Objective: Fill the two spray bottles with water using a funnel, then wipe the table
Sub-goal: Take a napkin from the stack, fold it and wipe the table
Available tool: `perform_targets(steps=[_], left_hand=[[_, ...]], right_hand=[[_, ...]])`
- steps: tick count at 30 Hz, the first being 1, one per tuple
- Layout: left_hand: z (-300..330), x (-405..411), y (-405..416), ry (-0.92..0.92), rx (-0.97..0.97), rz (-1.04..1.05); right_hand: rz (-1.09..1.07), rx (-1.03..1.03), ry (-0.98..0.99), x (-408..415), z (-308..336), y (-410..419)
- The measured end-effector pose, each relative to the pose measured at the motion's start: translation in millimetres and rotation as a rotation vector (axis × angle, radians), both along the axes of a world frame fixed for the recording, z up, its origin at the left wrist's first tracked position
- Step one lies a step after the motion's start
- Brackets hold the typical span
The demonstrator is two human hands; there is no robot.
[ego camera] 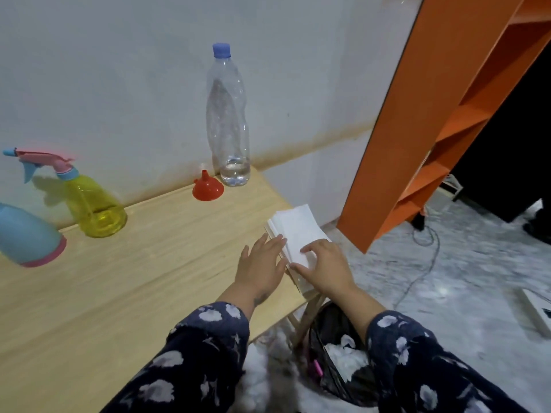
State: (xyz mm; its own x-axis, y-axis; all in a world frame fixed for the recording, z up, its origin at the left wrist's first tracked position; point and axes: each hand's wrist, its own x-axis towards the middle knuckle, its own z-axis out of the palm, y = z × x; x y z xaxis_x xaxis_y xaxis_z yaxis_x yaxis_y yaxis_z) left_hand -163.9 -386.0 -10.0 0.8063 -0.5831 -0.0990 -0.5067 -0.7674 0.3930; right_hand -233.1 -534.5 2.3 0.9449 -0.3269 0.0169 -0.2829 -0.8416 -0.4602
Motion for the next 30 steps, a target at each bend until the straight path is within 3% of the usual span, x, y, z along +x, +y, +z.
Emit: perform_targets(steps=[4, 20, 30], left_hand=[[-3.8, -2.6, -2.3, 0.026, 0.005, 0.017], [3.4, -15.7, -15.3, 0.042, 0.040, 0.070], [4.5, -12.3, -43.2, 0.073, 0.279, 0.008]], right_hand=[[-0.005, -0.034, 0.000, -2.6, -4.5, 4.0], [-0.184, 0.228, -0.147, -0.8, 5.2, -8.4], [-0.166, 0.292, -0.245, 1.0, 23.0, -48.7]])
